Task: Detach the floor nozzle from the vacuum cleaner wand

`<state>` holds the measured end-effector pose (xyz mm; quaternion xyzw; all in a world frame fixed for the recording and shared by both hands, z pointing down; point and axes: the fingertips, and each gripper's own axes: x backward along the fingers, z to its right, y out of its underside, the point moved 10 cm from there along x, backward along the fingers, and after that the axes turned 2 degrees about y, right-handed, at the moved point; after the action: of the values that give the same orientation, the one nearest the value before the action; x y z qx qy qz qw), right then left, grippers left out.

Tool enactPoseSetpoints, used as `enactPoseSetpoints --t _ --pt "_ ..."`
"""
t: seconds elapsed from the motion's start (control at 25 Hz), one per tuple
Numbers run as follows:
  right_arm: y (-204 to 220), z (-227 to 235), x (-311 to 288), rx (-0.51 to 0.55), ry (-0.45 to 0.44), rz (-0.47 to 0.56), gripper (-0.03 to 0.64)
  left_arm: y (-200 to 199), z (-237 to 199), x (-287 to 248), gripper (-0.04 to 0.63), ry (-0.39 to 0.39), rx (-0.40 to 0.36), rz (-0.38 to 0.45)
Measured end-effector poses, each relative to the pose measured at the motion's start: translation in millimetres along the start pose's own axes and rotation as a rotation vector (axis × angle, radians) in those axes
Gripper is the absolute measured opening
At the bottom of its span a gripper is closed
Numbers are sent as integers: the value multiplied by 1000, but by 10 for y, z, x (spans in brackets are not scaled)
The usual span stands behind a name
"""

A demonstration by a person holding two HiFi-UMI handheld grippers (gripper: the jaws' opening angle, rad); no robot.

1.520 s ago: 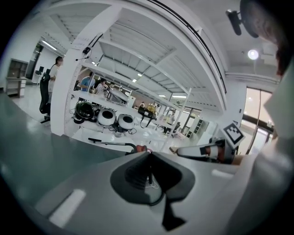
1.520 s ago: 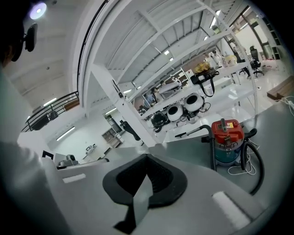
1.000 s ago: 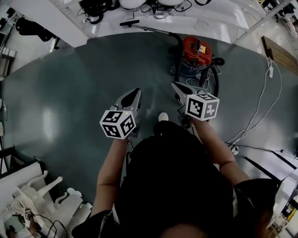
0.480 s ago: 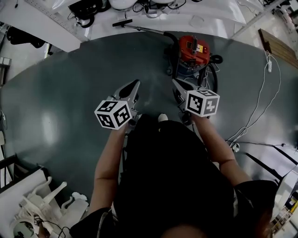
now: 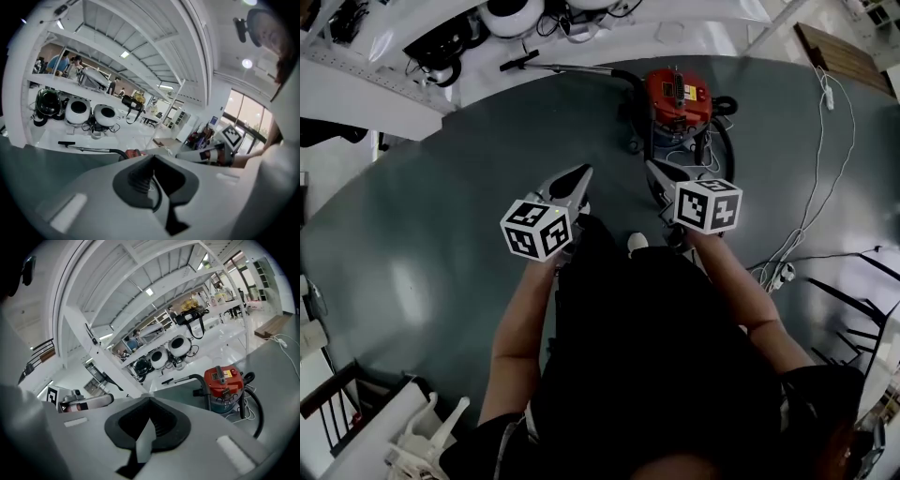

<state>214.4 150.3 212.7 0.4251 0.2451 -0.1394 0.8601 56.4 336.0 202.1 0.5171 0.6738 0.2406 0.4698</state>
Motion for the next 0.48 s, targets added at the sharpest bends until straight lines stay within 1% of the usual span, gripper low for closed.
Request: enactPoseSetpoints --t 0.16,0.32,0.48 --pt "-131 -60 -249 -4 45 -16 -5 -217 -370 -102 11 21 8 -49" --pt "-215 -55 -498 -55 90 -7 -5 -393 -663 -166 11 54 4 -73" --pt "-282 -153 -743 -74 126 4 -5 -501 -965 -174 11 87 -10 -113"
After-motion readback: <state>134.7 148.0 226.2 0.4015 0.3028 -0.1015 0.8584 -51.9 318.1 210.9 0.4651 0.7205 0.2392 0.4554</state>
